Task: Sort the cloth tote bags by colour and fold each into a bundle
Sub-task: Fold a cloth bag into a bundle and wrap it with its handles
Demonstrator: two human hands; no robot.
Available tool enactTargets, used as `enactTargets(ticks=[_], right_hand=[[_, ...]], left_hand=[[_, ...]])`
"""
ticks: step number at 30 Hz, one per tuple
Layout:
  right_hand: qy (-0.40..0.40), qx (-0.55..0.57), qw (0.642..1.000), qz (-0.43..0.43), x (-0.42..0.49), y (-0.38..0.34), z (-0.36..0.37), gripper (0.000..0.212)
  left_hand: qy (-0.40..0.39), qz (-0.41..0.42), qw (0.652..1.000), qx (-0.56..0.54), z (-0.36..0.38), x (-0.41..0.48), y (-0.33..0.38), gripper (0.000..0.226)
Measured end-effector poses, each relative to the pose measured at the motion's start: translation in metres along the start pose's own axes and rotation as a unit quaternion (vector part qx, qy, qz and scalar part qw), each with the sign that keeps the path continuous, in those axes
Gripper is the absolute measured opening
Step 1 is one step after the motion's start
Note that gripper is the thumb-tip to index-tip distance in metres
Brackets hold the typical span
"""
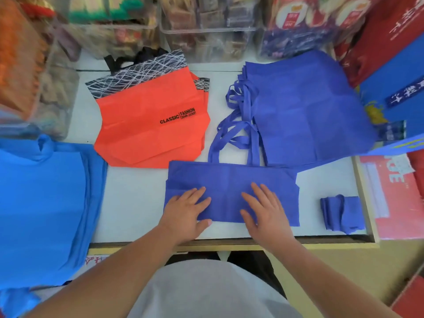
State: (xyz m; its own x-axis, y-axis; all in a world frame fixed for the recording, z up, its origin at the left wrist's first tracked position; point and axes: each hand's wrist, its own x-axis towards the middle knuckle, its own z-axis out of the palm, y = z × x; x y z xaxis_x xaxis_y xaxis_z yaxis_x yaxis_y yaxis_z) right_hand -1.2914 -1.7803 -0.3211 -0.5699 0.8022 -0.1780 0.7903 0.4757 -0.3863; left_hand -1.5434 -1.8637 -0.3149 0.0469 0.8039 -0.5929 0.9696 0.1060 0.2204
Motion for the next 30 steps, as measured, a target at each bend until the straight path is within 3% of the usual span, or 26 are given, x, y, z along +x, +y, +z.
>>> enactTargets(ticks=[4, 6, 9, 11, 14, 16, 19, 21, 25, 27, 30], right_hand=[[-0.163, 0.055, 0.981, 0.084, 0.004, -0.017, 0.015, 0.059], [-0.181, 0.066, 0.977, 0.096, 0.011, -0.016, 0.013, 0.058], [-0.232, 0.056, 0.966, 0.103, 0.015, -0.012, 0.005, 0.056], [-0.255, 0.057, 0.959, 0.112, 0.016, -0.008, -0.002, 0.055], [-0.274, 0.055, 0.955, 0.104, 0.02, -0.007, -0.008, 0.059], [-0.283, 0.034, 0.955, 0.086, 0.022, -0.008, -0.011, 0.065], [-0.285, -0.048, 0.956, 0.043, 0.021, -0.006, -0.015, 0.075], [-0.268, -0.085, 0.959, 0.014, 0.02, -0.003, -0.019, 0.065], [-0.292, 0.035, 0.953, 0.074, 0.024, 0.004, -0.042, 0.031], [-0.322, 0.038, 0.943, 0.074, 0.031, 0.012, -0.052, 0.027], [-0.299, 0.034, 0.95, 0.09, 0.04, 0.027, -0.058, 0.029]], left_hand=[[0.022, 0.008, 1.0, 0.006, 0.001, 0.004, -0.002, 0.079], [0.036, 0.016, 0.999, 0.016, 0.004, 0.005, -0.007, 0.074], [0.075, 0.04, 0.996, 0.017, 0.013, 0.007, -0.016, 0.042], [0.084, 0.061, 0.992, 0.076, 0.017, 0.009, -0.017, 0.03], [0.041, 0.078, 0.984, 0.153, 0.022, 0.005, -0.014, 0.03], [0.041, 0.07, 0.99, 0.114, 0.018, 0.003, -0.014, 0.034], [0.06, 0.065, 0.996, 0.003, 0.006, 0.005, -0.017, 0.019], [0.034, 0.042, 0.996, -0.076, -0.008, -0.002, -0.018, 0.01], [-0.044, 0.013, 0.992, -0.119, -0.027, -0.021, -0.023, 0.023], [-0.043, 0.017, 0.99, -0.13, -0.03, -0.029, -0.028, 0.036], [-0.035, 0.031, 0.995, -0.092, -0.029, -0.028, -0.031, 0.045]])
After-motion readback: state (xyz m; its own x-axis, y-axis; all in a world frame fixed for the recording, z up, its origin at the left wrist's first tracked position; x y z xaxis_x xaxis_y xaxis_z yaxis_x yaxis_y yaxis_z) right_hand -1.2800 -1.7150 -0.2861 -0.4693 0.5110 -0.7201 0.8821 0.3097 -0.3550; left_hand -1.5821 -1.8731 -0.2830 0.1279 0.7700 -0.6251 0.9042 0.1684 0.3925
